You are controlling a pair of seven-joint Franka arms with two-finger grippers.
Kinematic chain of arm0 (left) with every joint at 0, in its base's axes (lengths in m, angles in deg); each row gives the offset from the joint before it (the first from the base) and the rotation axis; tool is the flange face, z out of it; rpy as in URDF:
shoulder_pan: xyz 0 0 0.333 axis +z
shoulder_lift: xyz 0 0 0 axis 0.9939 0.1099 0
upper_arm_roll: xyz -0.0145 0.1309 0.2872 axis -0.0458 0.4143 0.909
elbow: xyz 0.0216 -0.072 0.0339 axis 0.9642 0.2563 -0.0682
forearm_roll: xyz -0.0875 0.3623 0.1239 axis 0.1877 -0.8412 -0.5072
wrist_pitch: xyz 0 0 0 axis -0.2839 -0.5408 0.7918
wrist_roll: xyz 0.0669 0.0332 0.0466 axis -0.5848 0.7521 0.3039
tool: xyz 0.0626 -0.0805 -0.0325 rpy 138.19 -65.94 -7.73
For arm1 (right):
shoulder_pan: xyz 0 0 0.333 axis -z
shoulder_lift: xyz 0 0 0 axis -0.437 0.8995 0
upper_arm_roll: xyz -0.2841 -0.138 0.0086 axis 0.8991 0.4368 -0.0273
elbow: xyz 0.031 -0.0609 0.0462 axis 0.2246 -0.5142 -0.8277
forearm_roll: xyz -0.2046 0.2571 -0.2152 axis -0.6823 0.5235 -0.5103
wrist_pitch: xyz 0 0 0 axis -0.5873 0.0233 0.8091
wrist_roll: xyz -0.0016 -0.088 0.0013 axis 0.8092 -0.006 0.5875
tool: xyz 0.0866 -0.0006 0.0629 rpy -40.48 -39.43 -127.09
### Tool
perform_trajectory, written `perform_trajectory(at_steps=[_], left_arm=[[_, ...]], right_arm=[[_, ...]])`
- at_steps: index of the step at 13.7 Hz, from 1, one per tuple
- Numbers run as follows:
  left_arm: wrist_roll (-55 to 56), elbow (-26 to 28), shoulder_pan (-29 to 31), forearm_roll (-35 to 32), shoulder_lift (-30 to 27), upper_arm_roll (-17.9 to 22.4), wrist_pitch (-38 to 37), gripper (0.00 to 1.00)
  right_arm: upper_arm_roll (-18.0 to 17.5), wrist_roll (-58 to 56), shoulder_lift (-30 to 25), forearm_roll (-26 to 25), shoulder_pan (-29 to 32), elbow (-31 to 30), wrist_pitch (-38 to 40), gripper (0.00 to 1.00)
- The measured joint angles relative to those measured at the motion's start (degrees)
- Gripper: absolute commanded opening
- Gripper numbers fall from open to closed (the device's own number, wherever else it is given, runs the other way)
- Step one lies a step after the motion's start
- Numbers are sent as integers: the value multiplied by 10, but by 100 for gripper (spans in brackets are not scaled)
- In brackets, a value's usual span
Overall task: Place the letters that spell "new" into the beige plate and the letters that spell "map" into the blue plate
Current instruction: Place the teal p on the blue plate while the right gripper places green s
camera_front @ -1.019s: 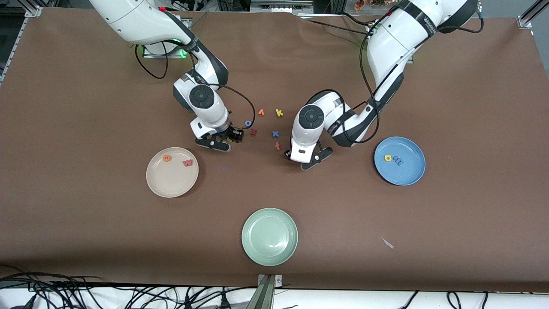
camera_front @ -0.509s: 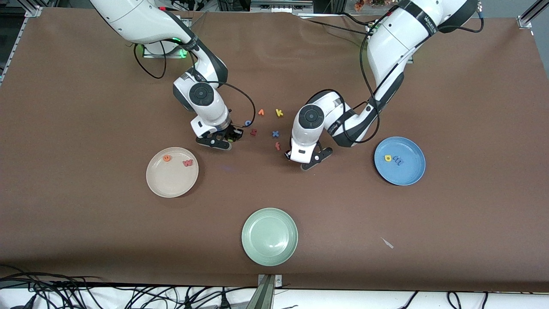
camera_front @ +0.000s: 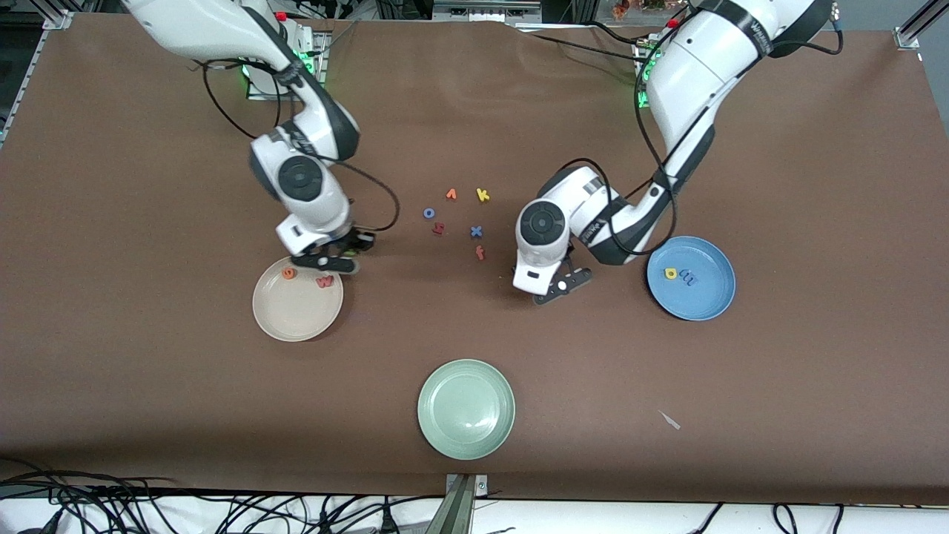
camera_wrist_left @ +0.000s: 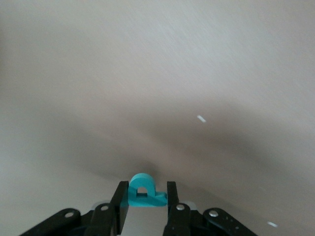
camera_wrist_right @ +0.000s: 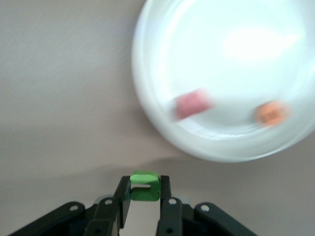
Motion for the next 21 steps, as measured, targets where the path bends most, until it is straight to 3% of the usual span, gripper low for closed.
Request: perform_trajectory(at_steps=[3,6,8,9,10,11,14,18,21], left_arm=[[-153,-10,54,0,-13,0,-83,13],[-328,-12,124,0,-30,1,-160,14],[-444,-11,170,-1,-38,2,-187,17],[-495,-10,188,-4,-38,4,-191,28],[-541,-7,205,-13,-37,6,-192,82],[-577,-4,219,-20,-35,7,-192,100],[-613,2,235,-21,-32,7,-192,100],[-614,-11,264,-20,-53,4,-198,100],[-619,-15,294,3,-91,0,-208,100]], right_arm=[[1,-111,-22,13,54,14,27,22],[1,-133,-13,22,66,12,19,52],[1,-133,-9,22,66,12,16,61],[1,-133,-9,22,67,12,15,63],[1,-133,-9,22,67,13,15,67],[1,-134,-10,22,68,15,15,71],[1,-134,-12,23,69,35,37,97],[1,-139,-42,50,69,121,164,100],[19,-192,-88,127,69,198,291,100]])
